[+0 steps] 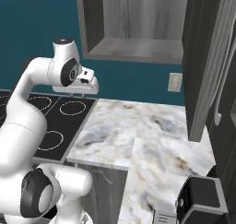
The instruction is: Pick up the bowls on the counter and stack them on top of one another in the open cabinet. Place the smaller bowl on top of the larger bowl.
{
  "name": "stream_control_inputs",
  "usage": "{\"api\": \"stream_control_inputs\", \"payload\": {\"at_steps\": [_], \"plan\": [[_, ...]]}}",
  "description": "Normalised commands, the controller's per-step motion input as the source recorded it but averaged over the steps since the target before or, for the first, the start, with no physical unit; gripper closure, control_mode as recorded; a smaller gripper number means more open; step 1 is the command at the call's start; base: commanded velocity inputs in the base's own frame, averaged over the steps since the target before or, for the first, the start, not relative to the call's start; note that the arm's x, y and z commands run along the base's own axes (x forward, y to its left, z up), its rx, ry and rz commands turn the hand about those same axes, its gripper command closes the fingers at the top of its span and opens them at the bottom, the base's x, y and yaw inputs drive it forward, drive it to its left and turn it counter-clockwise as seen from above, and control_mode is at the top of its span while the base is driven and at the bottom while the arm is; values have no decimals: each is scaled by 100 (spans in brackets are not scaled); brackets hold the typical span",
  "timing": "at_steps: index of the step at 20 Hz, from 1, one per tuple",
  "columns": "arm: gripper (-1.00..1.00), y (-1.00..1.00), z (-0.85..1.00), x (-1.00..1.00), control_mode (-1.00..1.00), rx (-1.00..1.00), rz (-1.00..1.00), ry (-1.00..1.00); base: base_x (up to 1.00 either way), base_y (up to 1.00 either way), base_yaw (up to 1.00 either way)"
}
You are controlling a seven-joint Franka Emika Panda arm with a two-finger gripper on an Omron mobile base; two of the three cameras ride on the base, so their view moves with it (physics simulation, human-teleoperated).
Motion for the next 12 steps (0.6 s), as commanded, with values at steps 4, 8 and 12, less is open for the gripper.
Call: {"api": "stream_control_inputs", "payload": {"at_steps": [4, 8, 12], "plan": [[-100, 0, -3, -10, -100, 0, 0, 0, 0, 0, 0], [-100, 2, -11, -49, -100, 0, 3, -3, 0, 0, 0], [-100, 14, -15, -74, -100, 0, 7, -10, 0, 0, 0]]}}
